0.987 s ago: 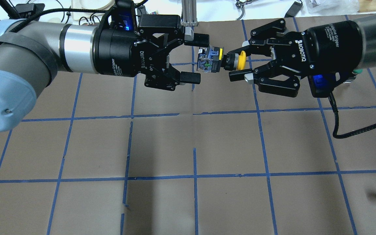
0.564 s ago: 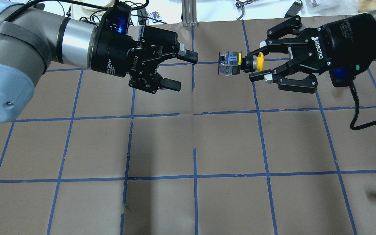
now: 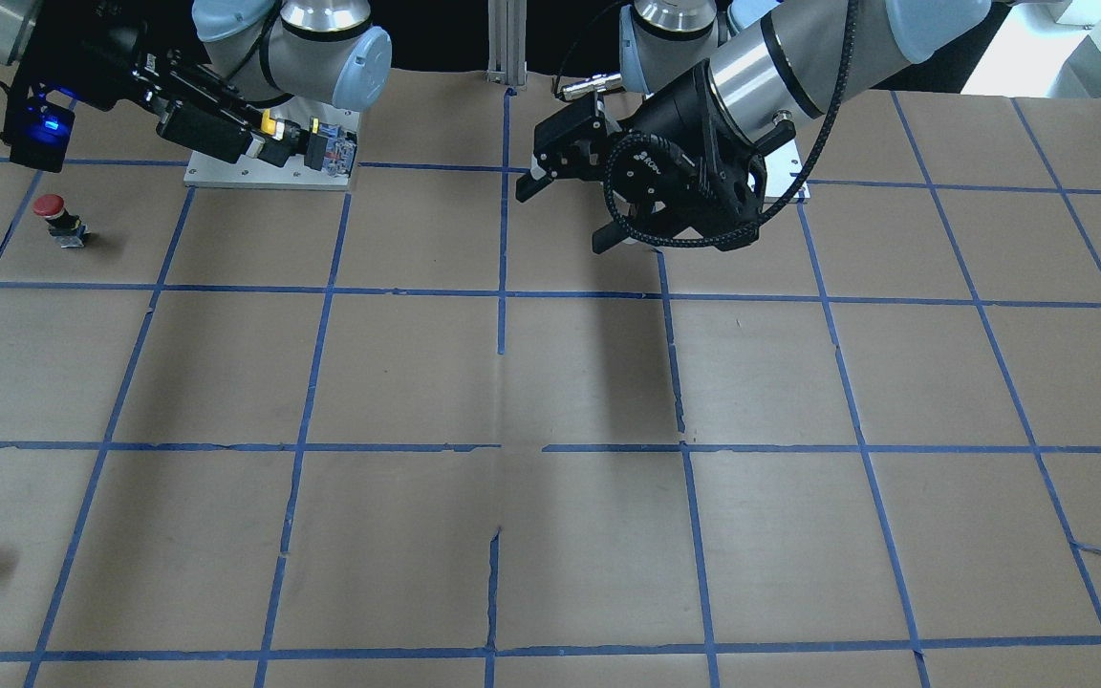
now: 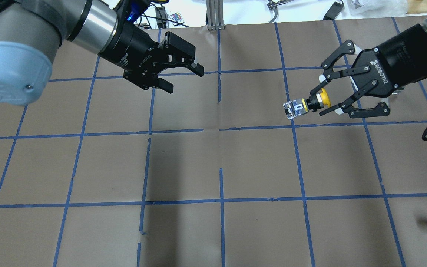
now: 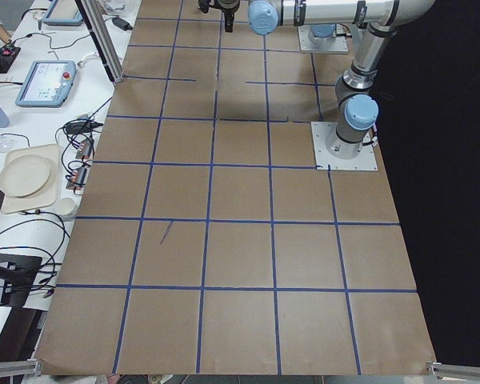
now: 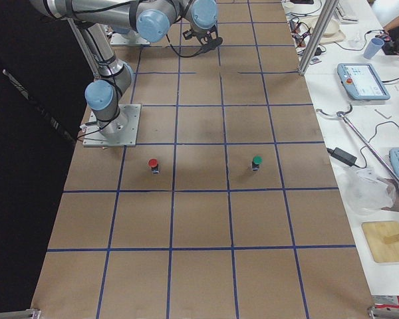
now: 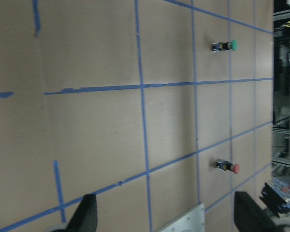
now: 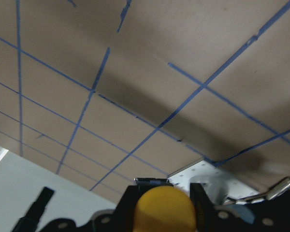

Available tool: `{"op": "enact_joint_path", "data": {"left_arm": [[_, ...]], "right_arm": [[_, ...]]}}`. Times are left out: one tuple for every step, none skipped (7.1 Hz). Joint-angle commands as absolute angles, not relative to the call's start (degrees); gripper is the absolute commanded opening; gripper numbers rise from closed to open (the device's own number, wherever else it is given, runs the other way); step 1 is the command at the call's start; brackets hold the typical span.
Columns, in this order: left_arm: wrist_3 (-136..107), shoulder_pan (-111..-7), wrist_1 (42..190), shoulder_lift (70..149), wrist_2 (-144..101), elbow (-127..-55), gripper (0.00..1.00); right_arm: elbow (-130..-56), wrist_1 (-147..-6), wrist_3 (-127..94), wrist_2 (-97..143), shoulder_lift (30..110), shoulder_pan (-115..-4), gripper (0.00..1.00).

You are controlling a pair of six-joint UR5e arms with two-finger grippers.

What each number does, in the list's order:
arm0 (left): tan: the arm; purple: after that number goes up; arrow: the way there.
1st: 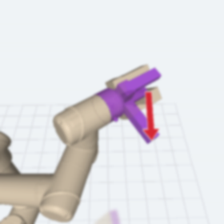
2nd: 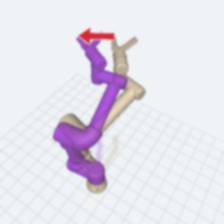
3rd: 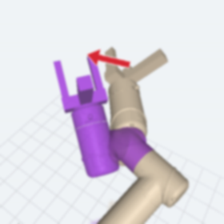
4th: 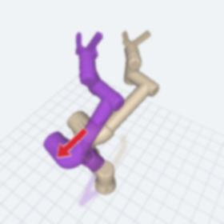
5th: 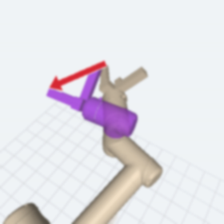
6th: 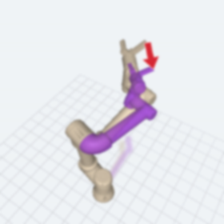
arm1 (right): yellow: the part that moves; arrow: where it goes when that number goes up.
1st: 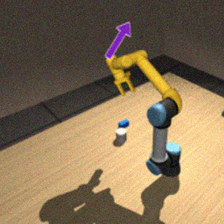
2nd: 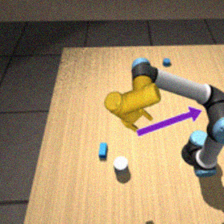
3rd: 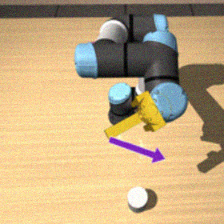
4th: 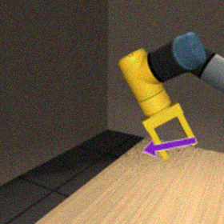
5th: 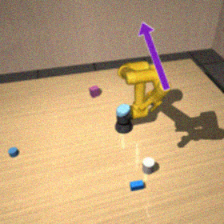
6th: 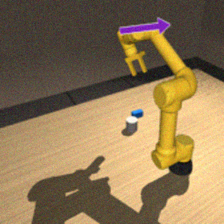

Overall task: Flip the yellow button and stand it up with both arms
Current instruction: 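Carry the button with the right gripper toward the green button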

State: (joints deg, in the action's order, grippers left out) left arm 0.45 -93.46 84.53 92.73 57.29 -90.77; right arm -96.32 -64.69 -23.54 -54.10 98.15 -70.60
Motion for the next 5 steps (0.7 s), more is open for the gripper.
{"op": "enact_joint_path", "data": {"left_arm": [[0.5, -100.0, 84.9, 97.4, 89.4, -82.4, 1.0], [0.4, -99.0, 86.3, 96.9, 93.4, -83.5, 1.0], [-0.1, -95.4, 89.1, 95.7, 93.4, -84.7, 1.0], [-1.1, -93.1, 89.9, 95.4, 92.8, -86.1, 1.0], [-5.7, -93.3, 89.9, 95.4, 92.6, -85.9, 1.0]], "right_arm": [[-96.3, -68.8, -2.6, -71.9, 97.2, -70.5, 0.09], [-96.7, -69.9, 8.4, -74.2, 97.1, -70.1, 0.09], [-96.9, -72.3, 18.8, -79.7, 97.1, -68.3, 0.08], [-97.6, -76.7, 30.5, -84.5, 97.0, -67.0, 0.08], [-99.2, -80.9, 38.3, -86.8, 97.0, -66.0, 0.08]]}}
